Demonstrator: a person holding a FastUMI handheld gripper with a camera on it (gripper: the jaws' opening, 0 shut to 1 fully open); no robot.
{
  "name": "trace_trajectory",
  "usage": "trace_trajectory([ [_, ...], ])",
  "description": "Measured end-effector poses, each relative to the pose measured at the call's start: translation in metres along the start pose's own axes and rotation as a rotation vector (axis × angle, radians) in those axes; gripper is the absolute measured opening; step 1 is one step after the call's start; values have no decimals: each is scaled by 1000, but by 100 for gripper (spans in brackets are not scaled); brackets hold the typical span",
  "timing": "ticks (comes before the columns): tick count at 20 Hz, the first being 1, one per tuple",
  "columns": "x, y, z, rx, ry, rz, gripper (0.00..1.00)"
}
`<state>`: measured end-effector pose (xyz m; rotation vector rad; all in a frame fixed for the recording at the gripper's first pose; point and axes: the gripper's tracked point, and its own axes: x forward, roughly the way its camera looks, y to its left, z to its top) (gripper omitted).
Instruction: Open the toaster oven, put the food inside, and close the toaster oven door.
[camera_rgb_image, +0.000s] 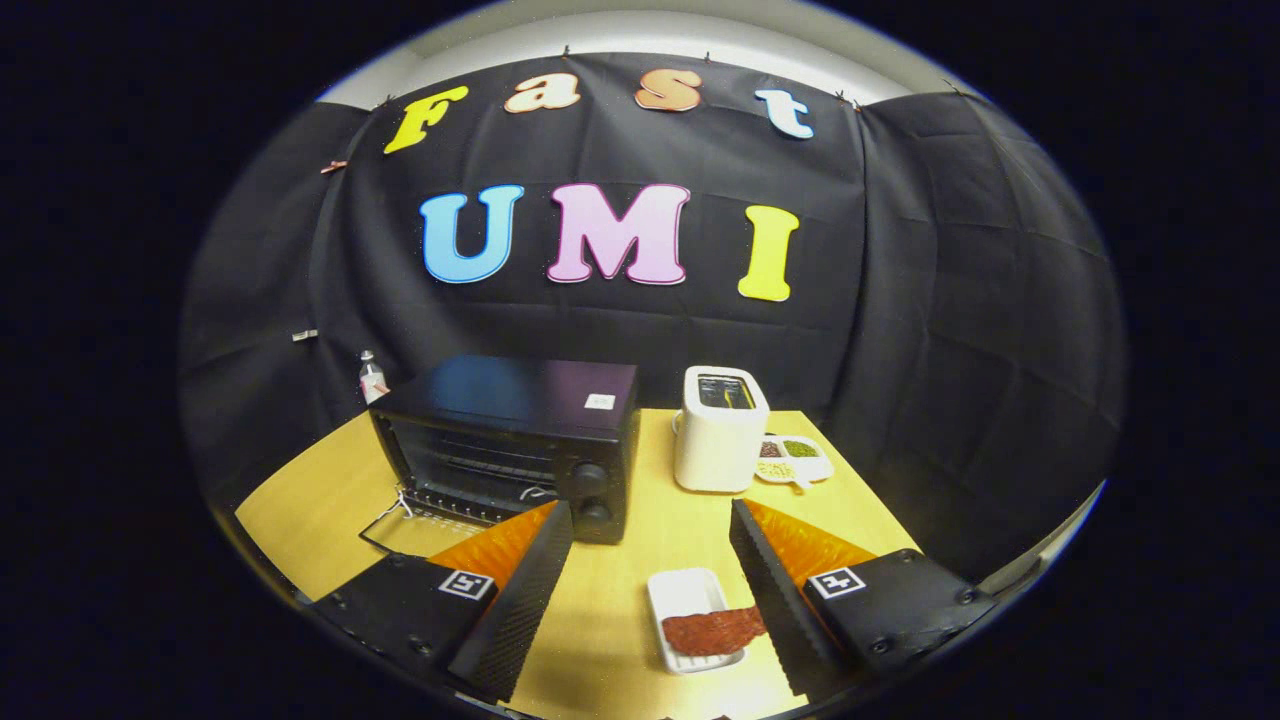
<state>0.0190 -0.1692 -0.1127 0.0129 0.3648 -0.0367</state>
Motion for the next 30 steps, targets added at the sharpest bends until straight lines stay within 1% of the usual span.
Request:
trace_trajectory([
  [1,6,-23,-1,10,14,-13,98],
  [4,21,-68,-17,73,81,-27,98],
  [6,30,-87,-35,134,154,-8,97],
  [8,40,-94,-62,203,257,46,98],
  [11,43,-93,-110,287,428,137,98],
  [13,42,-88,-128,321,499,195,97],
  [16,42,-80,-153,328,573,272,96],
  [17,43,-79,-159,331,590,285,94],
  [18,45,-77,-165,344,607,298,87],
  [19,46,-76,-168,363,626,311,74],
  [20,47,-74,-172,380,653,316,74],
  [23,48,-71,-177,424,692,330,44],
  [25,50,-67,-182,440,717,348,35],
  [27,43,-63,-177,502,761,377,29],
  [29,44,-61,-172,547,777,399,19],
  [30,44,-58,-170,548,780,410,18],
])
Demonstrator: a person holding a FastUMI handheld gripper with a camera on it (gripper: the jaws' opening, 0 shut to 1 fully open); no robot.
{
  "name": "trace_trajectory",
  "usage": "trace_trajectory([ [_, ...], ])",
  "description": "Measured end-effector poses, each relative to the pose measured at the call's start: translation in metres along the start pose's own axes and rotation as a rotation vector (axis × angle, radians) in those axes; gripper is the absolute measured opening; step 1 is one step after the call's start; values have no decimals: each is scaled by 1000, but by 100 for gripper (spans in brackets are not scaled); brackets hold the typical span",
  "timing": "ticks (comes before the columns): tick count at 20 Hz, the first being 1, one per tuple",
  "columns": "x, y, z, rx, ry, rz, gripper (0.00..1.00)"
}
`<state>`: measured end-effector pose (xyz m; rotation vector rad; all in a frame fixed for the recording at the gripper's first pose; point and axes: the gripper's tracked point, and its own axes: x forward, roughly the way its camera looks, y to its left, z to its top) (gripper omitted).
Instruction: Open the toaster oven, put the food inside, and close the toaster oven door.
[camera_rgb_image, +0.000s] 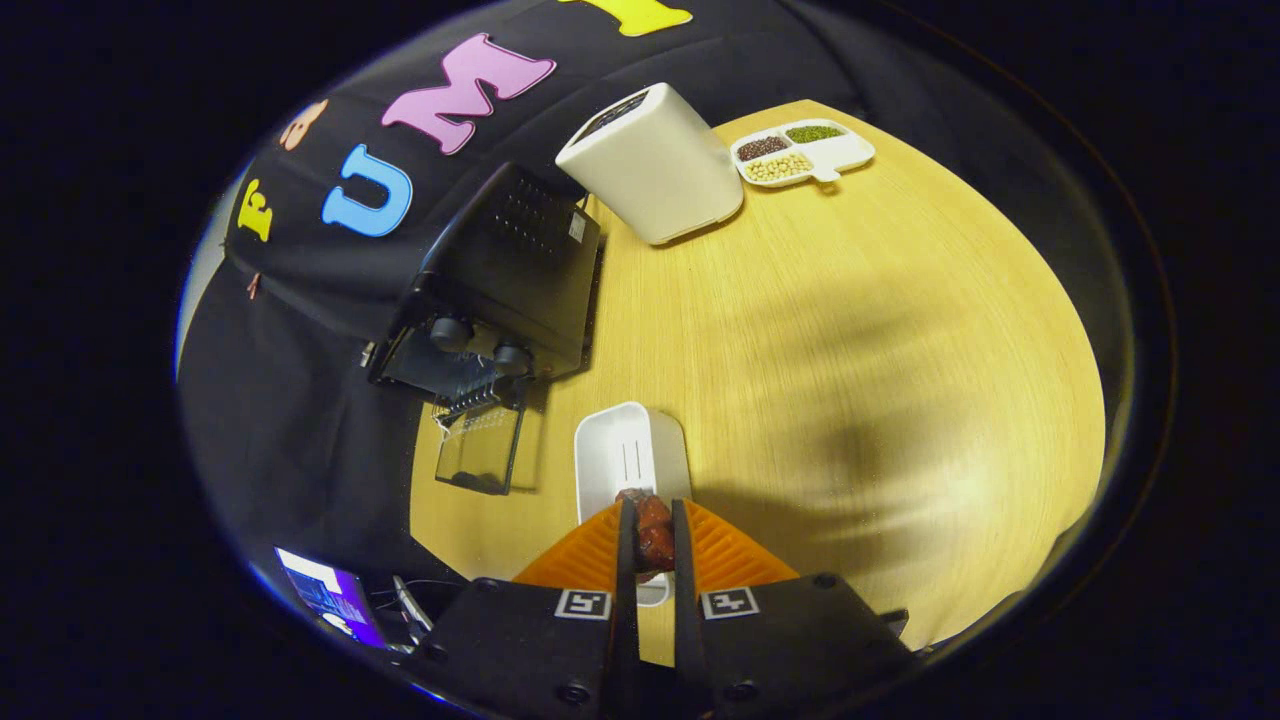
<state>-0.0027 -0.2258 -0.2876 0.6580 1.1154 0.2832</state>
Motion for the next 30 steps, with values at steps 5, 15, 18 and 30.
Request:
trace_trajectory([
  [5,-9,8,0,-50,13,7,15],
  [15,-50,34,31,63,-158,-69,15],
  [18,-61,64,29,92,-216,-78,15],
  [30,-15,209,-30,187,-338,13,15],
])
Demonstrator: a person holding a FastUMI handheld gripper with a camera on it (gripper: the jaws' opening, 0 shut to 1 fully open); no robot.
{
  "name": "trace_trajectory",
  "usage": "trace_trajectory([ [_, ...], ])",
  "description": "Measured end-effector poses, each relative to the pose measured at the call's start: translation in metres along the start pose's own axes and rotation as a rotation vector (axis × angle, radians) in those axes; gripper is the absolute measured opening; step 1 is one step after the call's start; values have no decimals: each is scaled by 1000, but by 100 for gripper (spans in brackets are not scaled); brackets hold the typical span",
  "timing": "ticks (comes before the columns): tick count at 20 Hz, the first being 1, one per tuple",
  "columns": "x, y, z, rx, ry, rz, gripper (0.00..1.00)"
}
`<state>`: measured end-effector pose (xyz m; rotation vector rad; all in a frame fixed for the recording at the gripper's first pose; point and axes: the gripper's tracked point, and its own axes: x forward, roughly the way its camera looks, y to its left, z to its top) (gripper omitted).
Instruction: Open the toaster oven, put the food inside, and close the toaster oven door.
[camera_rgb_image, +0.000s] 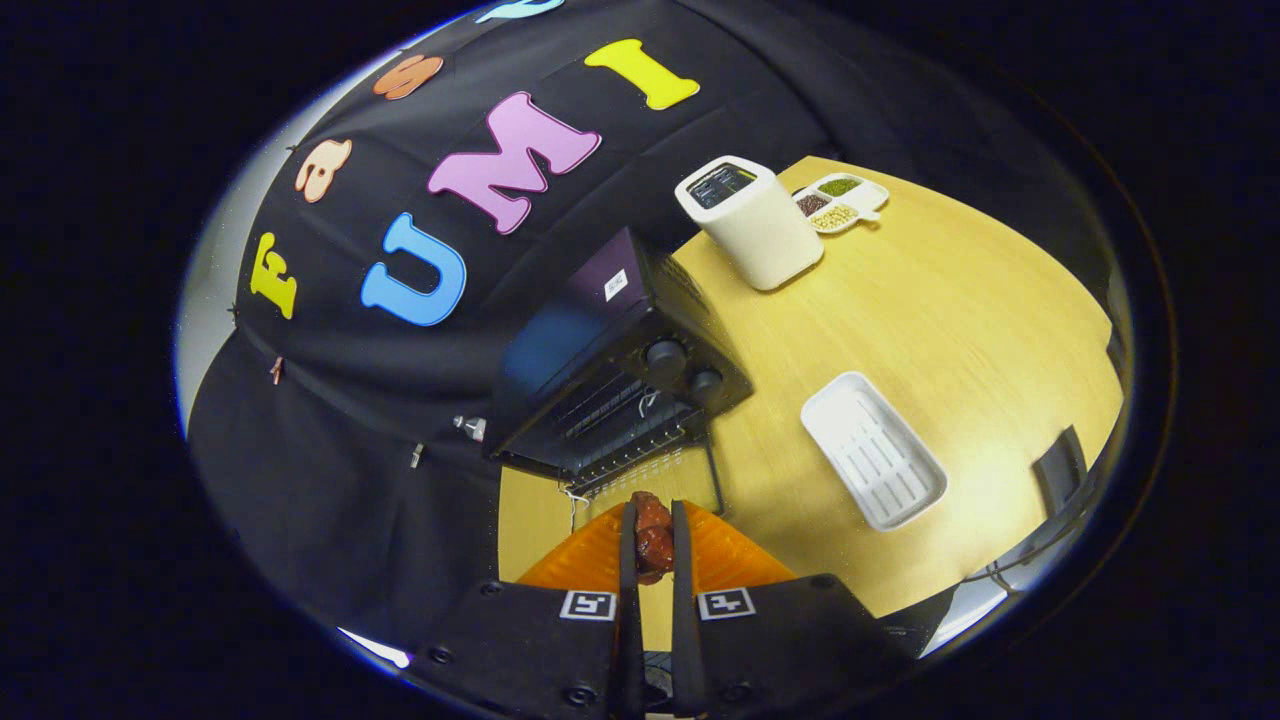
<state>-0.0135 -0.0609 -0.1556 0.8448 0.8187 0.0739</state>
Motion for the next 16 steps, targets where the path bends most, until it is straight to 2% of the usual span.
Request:
trace_trajectory([
  [6,23,31,-44,96,-48,45,15],
  [9,41,40,-58,98,-86,64,15],
  [16,98,53,-48,195,-188,103,15],
])
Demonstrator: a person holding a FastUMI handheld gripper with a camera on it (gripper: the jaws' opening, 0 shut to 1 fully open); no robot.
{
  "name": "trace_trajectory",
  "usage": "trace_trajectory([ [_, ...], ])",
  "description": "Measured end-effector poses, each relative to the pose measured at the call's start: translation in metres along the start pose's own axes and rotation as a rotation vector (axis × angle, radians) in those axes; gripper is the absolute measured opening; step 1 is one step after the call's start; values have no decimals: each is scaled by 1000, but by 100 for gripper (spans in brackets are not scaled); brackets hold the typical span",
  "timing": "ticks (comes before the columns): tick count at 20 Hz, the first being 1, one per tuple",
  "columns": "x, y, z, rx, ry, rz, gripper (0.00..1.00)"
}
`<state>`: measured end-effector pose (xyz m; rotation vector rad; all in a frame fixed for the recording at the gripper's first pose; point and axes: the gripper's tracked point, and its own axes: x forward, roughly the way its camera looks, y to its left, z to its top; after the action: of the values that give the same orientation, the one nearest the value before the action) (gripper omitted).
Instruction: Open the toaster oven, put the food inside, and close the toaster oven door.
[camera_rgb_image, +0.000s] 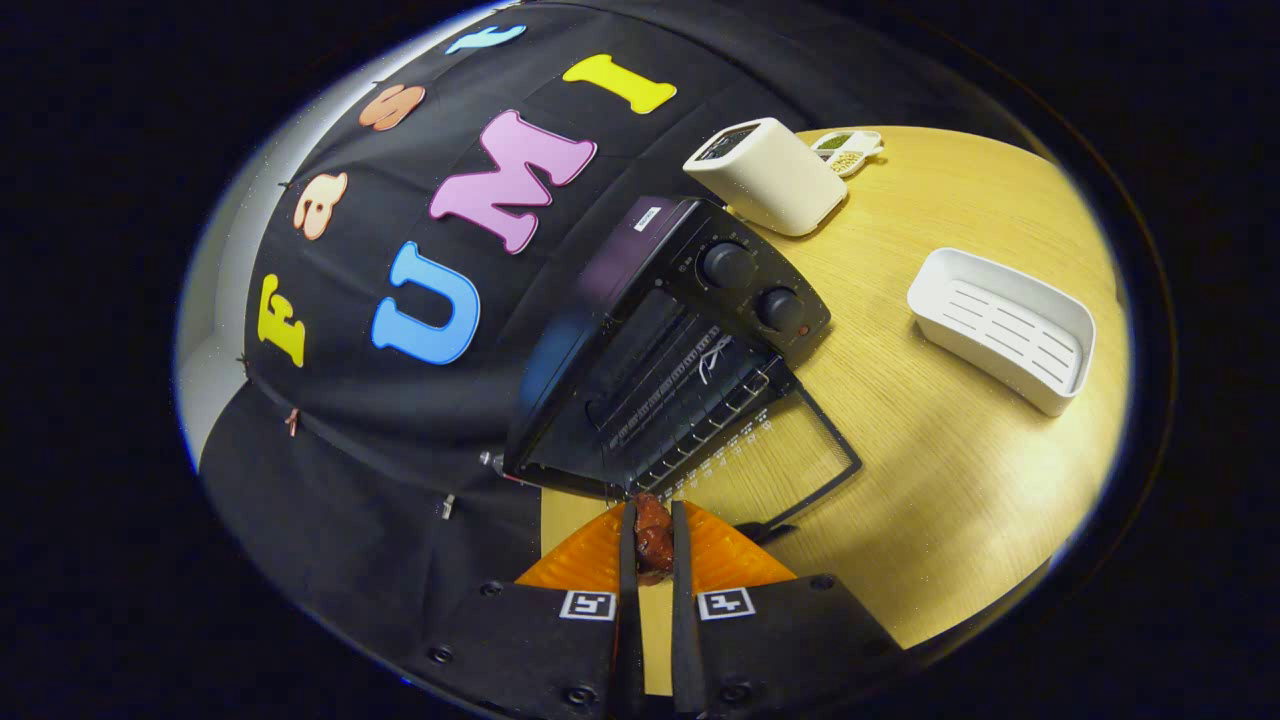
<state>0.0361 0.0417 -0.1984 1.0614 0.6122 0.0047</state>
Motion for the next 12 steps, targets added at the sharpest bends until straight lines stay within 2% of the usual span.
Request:
trace_trajectory([
  [9,75,-3,19,115,-135,32,15],
  [12,97,-16,25,206,-172,22,15],
])
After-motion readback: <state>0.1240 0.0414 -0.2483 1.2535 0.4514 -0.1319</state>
